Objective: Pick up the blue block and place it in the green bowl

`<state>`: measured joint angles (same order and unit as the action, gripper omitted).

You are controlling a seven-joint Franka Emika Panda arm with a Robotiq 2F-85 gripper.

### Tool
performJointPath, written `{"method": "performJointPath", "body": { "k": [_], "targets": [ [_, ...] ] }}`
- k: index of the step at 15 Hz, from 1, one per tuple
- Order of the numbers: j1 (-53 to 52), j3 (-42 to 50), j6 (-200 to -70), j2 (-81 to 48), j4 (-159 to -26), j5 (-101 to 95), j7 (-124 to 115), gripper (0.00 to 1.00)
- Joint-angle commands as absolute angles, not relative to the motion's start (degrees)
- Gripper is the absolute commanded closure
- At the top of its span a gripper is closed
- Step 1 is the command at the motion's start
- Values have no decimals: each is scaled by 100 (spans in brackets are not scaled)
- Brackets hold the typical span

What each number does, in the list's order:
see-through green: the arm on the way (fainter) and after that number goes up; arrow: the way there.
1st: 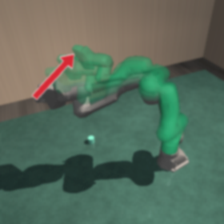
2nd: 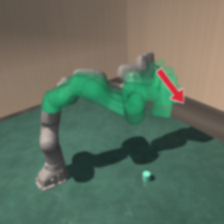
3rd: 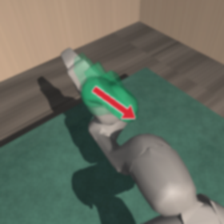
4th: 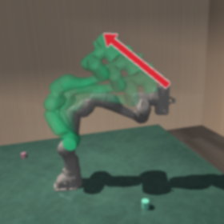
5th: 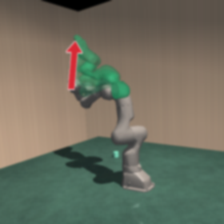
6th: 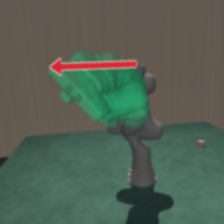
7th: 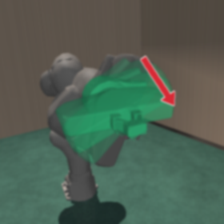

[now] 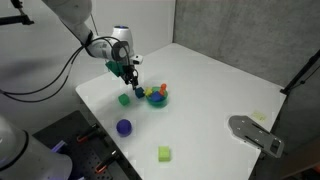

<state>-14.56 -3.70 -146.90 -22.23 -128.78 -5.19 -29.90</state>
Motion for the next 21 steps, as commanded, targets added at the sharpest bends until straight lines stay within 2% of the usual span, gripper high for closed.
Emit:
{"method": "performJointPath", "body": {
  "k": [1,6,12,21],
  "targets": [
    [-1921,-47,-14819,-2832,-12337,-808,-3485,0],
    [-2303,251,-14737,-3620,-11530,-836,-3755,0],
    [-2288,319,-14658,-4455,-10612,-649,-3634,0],
    [-2284,265,-14884,-4981,-10207,-457,-3534,0]
  ]
}}
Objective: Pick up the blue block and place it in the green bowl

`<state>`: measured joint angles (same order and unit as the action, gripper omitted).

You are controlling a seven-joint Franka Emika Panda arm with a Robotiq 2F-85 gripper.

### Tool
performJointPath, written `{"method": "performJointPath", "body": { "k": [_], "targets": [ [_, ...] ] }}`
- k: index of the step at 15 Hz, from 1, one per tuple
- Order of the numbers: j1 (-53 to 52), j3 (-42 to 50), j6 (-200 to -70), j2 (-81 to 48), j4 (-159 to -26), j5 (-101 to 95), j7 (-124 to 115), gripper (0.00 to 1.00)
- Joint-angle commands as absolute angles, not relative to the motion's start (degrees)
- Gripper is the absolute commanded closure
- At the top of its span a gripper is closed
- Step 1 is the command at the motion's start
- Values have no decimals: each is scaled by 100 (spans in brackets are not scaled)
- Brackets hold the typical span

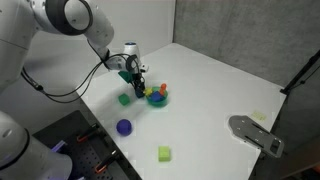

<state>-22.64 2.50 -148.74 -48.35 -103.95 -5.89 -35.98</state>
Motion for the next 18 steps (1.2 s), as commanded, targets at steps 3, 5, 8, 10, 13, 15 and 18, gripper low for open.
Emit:
{"method": "performJointPath", "body": {
  "k": [3,5,8,10,13,15,18],
  "targets": [
    [-2294,288,-14817,-5049,-10154,-463,-3539,34],
    [-2309,314,-14768,-5049,-10147,-479,-3540,51],
    [-2256,275,-14648,-4924,-10122,-455,-3467,67],
    [-2185,210,-14549,-4841,-10058,-419,-3372,68],
    [-2127,177,-14432,-4708,-9919,-371,-3280,68],
    [-2064,139,-14308,-4614,-9807,-315,-3197,68],
    [-2018,178,-14120,-4470,-9652,-270,-3158,68]
  ]
}}
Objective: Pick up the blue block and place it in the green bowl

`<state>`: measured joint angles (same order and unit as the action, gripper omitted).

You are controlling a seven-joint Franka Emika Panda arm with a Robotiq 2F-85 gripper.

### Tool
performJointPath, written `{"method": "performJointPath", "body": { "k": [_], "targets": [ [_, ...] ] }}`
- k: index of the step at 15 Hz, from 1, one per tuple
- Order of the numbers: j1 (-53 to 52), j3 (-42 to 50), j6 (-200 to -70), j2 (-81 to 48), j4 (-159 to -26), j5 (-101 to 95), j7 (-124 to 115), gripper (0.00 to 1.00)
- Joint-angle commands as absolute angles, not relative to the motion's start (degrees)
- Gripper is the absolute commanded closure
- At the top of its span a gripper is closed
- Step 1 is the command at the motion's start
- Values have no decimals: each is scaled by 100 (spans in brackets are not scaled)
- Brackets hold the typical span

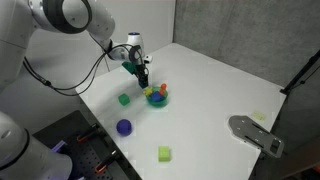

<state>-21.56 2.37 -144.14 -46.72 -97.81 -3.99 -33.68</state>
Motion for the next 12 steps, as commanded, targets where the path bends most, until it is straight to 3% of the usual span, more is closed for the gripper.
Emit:
{"method": "performJointPath", "body": {
  "k": [1,12],
  "targets": [
    [-1992,196,-14065,-4410,-9607,-273,-3155,68],
    [-1824,677,-14044,-4107,-9569,-511,-3365,68]
  ]
}}
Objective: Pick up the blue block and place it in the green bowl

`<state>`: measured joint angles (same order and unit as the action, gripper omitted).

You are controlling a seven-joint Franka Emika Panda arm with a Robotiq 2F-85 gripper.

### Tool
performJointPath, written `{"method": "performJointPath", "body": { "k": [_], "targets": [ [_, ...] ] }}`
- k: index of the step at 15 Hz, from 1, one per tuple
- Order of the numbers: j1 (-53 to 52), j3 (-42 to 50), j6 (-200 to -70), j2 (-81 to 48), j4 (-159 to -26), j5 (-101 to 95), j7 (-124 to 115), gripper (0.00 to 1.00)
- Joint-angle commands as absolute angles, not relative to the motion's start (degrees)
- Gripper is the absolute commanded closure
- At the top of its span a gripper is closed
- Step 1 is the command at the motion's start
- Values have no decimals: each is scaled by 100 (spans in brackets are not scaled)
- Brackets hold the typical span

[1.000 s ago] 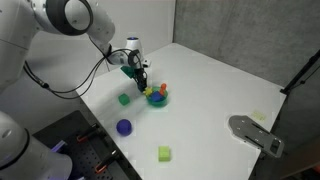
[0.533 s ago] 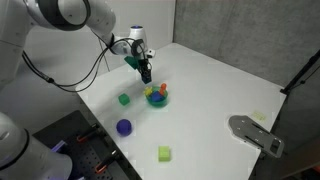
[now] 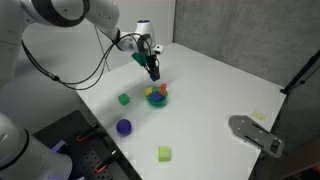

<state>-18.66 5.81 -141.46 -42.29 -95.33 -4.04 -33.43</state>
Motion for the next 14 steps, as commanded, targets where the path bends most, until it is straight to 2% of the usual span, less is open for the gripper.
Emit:
{"method": "performJointPath", "body": {
  "k": [1,14],
  "targets": [
    [-1810,723,-14062,-4100,-9597,-525,-3371,68],
    [-1640,885,-14041,-3861,-9995,-604,-3270,68]
  ]
}}
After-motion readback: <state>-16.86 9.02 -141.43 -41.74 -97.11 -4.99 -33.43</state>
